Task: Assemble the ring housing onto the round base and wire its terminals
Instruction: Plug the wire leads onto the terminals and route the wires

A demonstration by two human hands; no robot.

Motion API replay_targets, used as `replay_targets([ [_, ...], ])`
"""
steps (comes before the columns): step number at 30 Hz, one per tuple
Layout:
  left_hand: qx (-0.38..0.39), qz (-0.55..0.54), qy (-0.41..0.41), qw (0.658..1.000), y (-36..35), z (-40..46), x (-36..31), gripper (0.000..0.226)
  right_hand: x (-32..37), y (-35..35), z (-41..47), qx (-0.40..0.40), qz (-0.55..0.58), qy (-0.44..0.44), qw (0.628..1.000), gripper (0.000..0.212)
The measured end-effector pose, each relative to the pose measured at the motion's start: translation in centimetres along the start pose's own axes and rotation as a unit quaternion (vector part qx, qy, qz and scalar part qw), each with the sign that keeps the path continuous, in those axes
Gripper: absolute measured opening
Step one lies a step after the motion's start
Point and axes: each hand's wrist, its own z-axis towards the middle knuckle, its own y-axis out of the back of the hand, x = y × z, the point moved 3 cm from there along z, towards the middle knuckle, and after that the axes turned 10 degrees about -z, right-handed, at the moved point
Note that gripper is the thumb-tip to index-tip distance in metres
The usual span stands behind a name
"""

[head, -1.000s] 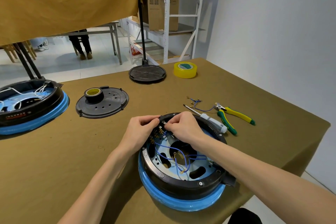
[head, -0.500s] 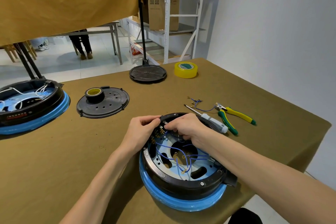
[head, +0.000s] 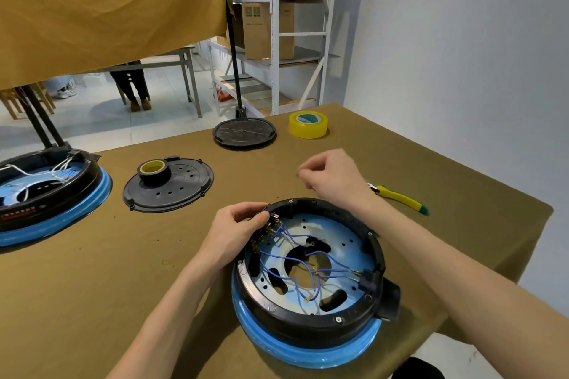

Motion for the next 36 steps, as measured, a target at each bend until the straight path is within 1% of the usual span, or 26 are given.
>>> replay_targets([
  [2, -0.005, 0.004, 0.001, 1.0, 0.1, 0.1, 0.0, 0.014, -1.8, 0.7, 1.9, -0.042, -0.085, -0.024, 0.995, 0.02],
  [4, -0.007, 0.002, 0.0, 1.0, 0.3, 0.2, 0.1, 0.014, -4.4, 0.5, 3.6, -0.039, -0.148, -0.055, 0.987, 0.023],
  [6, -0.006, -0.002, 0.003, 1.0, 0.4, 0.2, 0.2, 0.012, -6.3, -0.1, 4.9, -0.015, -0.181, -0.059, 0.982, 0.024],
  [8, -0.004, -0.004, 0.003, 1.0, 0.3, 0.3, 0.3, 0.013, -7.4, -0.9, 5.9, 0.03, -0.215, -0.057, 0.975, 0.024],
  [11, 0.001, 0.001, 0.005, 1.0, 0.3, 0.4, 0.4, 0.012, -8.2, -2.2, 6.8, 0.086, -0.264, -0.063, 0.959, 0.032],
  [14, 0.0, 0.002, 0.005, 1.0, 0.5, 0.5, 0.6, 0.012, -8.9, -2.8, 7.2, 0.083, -0.249, -0.08, 0.962, 0.021],
  [16, -0.001, 0.003, 0.006, 1.0, 0.5, 0.5, 0.6, 0.013, -9.2, -3.0, 7.3, 0.086, -0.231, -0.095, 0.964, 0.02],
  [19, 0.0, 0.004, 0.008, 1.0, 0.5, 0.6, 0.7, 0.013, -9.4, -2.8, 7.4, 0.083, -0.171, -0.116, 0.975, 0.023],
  [21, 0.0, 0.006, 0.007, 1.0, 0.5, 0.6, 0.7, 0.014, -9.5, -2.2, 7.3, 0.067, -0.154, -0.096, 0.981, 0.029],
  [24, 0.0, 0.006, 0.008, 1.0, 0.6, 0.6, 0.7, 0.014, -9.5, -0.8, 6.8, 0.056, -0.188, -0.043, 0.98, 0.034],
  [25, -0.001, 0.005, 0.008, 1.0, 0.5, 0.5, 0.8, 0.014, -9.6, -0.3, 6.6, 0.062, -0.23, -0.028, 0.971, 0.035],
  [26, -0.002, 0.005, 0.007, 1.0, 0.5, 0.5, 0.8, 0.013, -9.7, 0.2, 6.5, 0.077, -0.297, -0.015, 0.952, 0.033],
  [28, -0.004, 0.005, 0.005, 1.0, 0.5, 0.4, 0.7, 0.014, -10.0, 0.8, 5.9, 0.122, -0.421, -0.008, 0.899, 0.016],
  [29, -0.004, 0.006, 0.005, 1.0, 0.5, 0.4, 0.7, 0.014, -10.0, 0.9, 5.6, 0.137, -0.449, -0.009, 0.883, 0.008],
  [30, -0.004, 0.007, 0.005, 1.0, 0.5, 0.4, 0.7, 0.015, -10.3, 1.0, 5.3, 0.142, -0.46, -0.007, 0.877, 0.006],
  [31, -0.003, 0.008, 0.006, 1.0, 0.5, 0.4, 0.6, 0.015, -10.5, 1.1, 5.1, 0.141, -0.462, 0.0, 0.876, 0.007],
  [32, -0.004, 0.01, 0.006, 1.0, 0.5, 0.4, 0.6, 0.015, -10.7, 1.2, 5.0, 0.139, -0.447, 0.003, 0.884, 0.009],
  [36, -0.007, 0.008, 0.006, 1.0, 0.5, 0.3, 0.6, 0.015, -10.7, 2.6, 5.3, 0.14, -0.314, 0.005, 0.939, 0.01],
])
